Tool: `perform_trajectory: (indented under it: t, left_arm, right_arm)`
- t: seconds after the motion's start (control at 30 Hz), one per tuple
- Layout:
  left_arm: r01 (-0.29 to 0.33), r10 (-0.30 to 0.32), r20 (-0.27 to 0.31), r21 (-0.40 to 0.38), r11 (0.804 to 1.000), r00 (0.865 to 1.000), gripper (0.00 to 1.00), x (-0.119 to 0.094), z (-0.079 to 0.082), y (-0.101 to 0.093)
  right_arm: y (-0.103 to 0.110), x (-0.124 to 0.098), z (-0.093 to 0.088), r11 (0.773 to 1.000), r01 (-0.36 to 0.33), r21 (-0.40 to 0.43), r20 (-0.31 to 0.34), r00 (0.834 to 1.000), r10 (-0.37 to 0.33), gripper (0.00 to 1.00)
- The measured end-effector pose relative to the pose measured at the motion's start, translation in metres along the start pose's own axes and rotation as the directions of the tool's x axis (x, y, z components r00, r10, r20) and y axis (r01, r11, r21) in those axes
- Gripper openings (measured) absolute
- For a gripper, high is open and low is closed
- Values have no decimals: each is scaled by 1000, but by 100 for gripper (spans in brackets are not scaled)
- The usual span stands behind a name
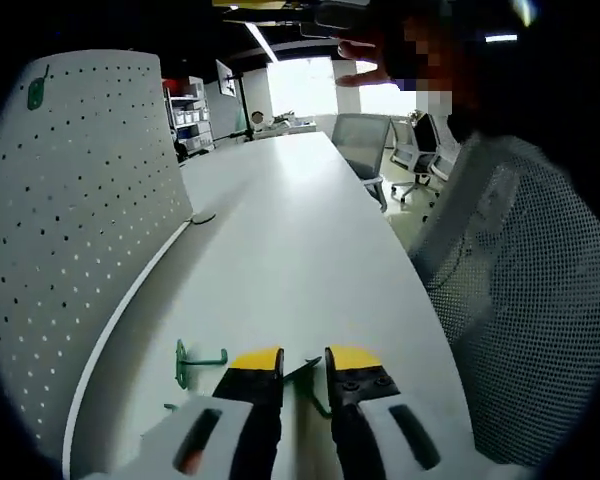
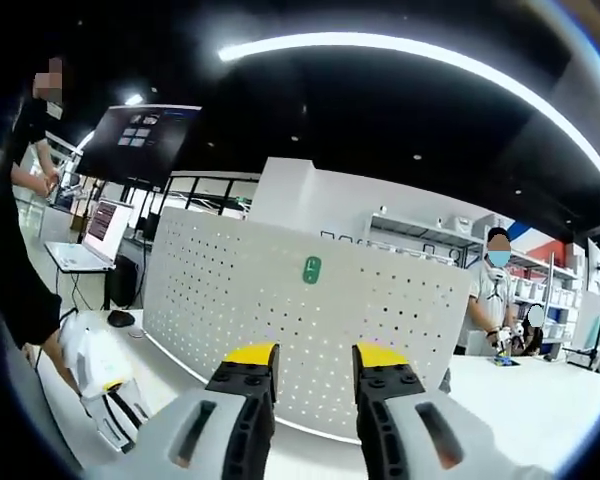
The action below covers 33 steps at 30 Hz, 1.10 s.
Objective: Insert the hook assembly into the mounting plate slot until the hook locks in place.
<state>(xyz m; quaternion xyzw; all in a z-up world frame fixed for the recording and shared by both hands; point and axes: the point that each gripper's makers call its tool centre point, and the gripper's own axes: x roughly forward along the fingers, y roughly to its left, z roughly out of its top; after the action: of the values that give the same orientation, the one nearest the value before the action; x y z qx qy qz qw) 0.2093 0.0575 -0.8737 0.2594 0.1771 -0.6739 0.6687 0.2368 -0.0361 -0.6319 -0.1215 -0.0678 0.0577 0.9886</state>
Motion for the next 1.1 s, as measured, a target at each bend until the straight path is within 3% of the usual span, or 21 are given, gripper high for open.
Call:
perform_trajectory:
  t: [0.67, 1.1]
  left_arm:
    - [-18, 18, -44, -1, 1000, 999, 5, 3, -12, 7]
    - [-14, 16, -72, 34, 999, 997, 5, 7, -12, 4]
  right_arm:
    - [6, 5, -7, 1000, -13, 20, -7, 1000, 13, 27]
    - [6, 4, -11, 999, -15, 30, -12, 1000, 15, 27]
